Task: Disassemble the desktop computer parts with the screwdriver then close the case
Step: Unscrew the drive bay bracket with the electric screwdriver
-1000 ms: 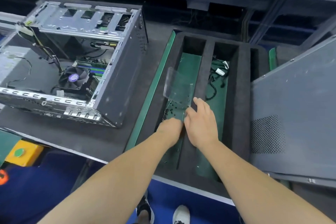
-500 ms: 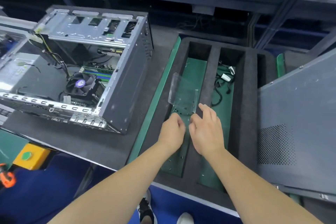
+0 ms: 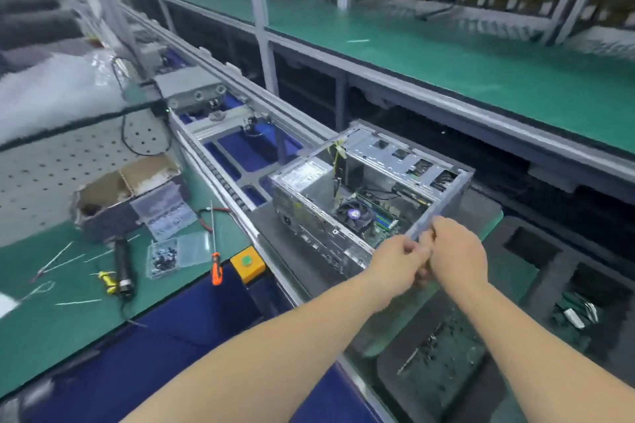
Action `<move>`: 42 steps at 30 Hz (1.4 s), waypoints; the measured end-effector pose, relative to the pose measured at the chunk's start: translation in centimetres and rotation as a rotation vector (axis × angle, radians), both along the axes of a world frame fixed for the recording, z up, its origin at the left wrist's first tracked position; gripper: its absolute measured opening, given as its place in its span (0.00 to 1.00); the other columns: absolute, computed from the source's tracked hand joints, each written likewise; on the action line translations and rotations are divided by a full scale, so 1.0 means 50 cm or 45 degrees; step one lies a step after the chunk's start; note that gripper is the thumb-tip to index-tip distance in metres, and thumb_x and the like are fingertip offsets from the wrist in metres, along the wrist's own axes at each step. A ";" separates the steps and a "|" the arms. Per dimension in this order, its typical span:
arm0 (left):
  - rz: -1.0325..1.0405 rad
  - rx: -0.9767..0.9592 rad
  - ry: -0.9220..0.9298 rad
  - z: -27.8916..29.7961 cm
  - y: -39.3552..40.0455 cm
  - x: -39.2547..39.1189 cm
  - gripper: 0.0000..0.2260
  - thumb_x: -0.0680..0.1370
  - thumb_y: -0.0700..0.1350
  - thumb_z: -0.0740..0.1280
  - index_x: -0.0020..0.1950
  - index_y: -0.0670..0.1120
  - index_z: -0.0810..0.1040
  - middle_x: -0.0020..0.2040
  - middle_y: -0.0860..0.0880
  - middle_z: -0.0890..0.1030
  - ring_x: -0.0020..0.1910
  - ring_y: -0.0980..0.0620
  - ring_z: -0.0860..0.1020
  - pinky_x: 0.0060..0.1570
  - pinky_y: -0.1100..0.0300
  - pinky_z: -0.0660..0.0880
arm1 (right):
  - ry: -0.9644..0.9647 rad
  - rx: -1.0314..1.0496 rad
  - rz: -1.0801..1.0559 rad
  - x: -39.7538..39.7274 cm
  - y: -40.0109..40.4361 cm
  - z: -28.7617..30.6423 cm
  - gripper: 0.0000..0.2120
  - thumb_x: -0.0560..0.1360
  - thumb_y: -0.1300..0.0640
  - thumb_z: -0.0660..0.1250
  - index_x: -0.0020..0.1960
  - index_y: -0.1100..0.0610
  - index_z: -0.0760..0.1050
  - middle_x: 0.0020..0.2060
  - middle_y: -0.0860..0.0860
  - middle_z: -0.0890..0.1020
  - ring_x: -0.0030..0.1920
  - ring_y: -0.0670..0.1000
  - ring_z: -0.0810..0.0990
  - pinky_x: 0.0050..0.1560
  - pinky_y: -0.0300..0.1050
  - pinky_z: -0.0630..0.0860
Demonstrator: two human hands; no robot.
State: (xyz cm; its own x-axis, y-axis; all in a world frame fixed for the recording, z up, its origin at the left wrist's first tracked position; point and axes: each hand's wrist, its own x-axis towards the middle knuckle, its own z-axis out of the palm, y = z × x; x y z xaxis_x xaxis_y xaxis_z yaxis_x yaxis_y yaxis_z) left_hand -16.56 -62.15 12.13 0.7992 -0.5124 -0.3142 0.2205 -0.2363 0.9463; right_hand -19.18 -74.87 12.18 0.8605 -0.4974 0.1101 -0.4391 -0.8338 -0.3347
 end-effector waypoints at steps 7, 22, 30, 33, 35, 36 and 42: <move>0.487 -0.294 0.102 0.067 0.298 0.181 0.08 0.84 0.45 0.65 0.47 0.45 0.77 0.37 0.48 0.78 0.31 0.55 0.77 0.30 0.61 0.77 | -0.133 -0.009 0.338 0.188 0.269 0.105 0.10 0.79 0.55 0.62 0.39 0.53 0.69 0.37 0.53 0.78 0.39 0.61 0.76 0.36 0.52 0.69; 1.492 -0.391 0.599 -0.196 1.217 0.519 0.13 0.83 0.47 0.68 0.39 0.45 0.75 0.28 0.51 0.76 0.24 0.56 0.71 0.24 0.64 0.69 | 0.689 0.089 0.942 0.568 1.181 -0.255 0.10 0.82 0.50 0.62 0.52 0.55 0.78 0.54 0.57 0.84 0.56 0.61 0.83 0.48 0.49 0.74; 1.582 -0.333 0.754 -0.300 1.407 0.576 0.12 0.84 0.46 0.64 0.41 0.45 0.74 0.29 0.52 0.77 0.26 0.57 0.71 0.26 0.64 0.69 | 0.901 -0.041 0.670 0.631 1.368 -0.405 0.25 0.82 0.38 0.59 0.66 0.58 0.71 0.60 0.54 0.83 0.59 0.57 0.84 0.54 0.49 0.78; 1.576 -0.280 0.746 -0.330 1.417 0.583 0.12 0.84 0.45 0.64 0.41 0.46 0.75 0.29 0.53 0.77 0.24 0.58 0.71 0.26 0.64 0.67 | 0.977 0.019 0.598 0.650 1.372 -0.419 0.21 0.83 0.44 0.62 0.67 0.58 0.71 0.62 0.54 0.82 0.61 0.57 0.83 0.54 0.49 0.76; 1.557 -0.215 0.725 -0.334 1.408 0.602 0.13 0.84 0.46 0.63 0.41 0.46 0.75 0.31 0.51 0.78 0.26 0.57 0.71 0.27 0.63 0.66 | 0.987 0.091 0.585 0.658 1.363 -0.405 0.23 0.81 0.43 0.63 0.68 0.58 0.72 0.63 0.55 0.80 0.62 0.59 0.82 0.57 0.50 0.77; 1.548 -0.173 0.712 -0.331 1.399 0.614 0.13 0.84 0.46 0.63 0.40 0.45 0.76 0.32 0.50 0.78 0.27 0.56 0.72 0.28 0.62 0.66 | 0.970 0.128 0.591 0.661 1.353 -0.391 0.24 0.81 0.42 0.63 0.67 0.59 0.72 0.62 0.56 0.80 0.61 0.59 0.82 0.56 0.50 0.77; 1.511 -0.179 0.689 -0.253 1.285 0.702 0.12 0.84 0.48 0.64 0.43 0.44 0.75 0.40 0.48 0.79 0.36 0.54 0.76 0.34 0.59 0.68 | 0.842 0.379 0.616 0.663 1.206 -0.259 0.18 0.79 0.42 0.61 0.60 0.55 0.70 0.57 0.57 0.81 0.55 0.61 0.80 0.49 0.50 0.73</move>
State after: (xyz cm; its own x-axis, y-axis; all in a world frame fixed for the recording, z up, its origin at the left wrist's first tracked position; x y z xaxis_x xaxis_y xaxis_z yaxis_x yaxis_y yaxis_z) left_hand 18.53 2.10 -0.50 0.5738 0.3572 -0.7370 0.5818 0.4556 0.6738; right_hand 13.97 -14.56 -0.77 0.8261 0.0108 -0.5634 -0.2404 -0.8975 -0.3697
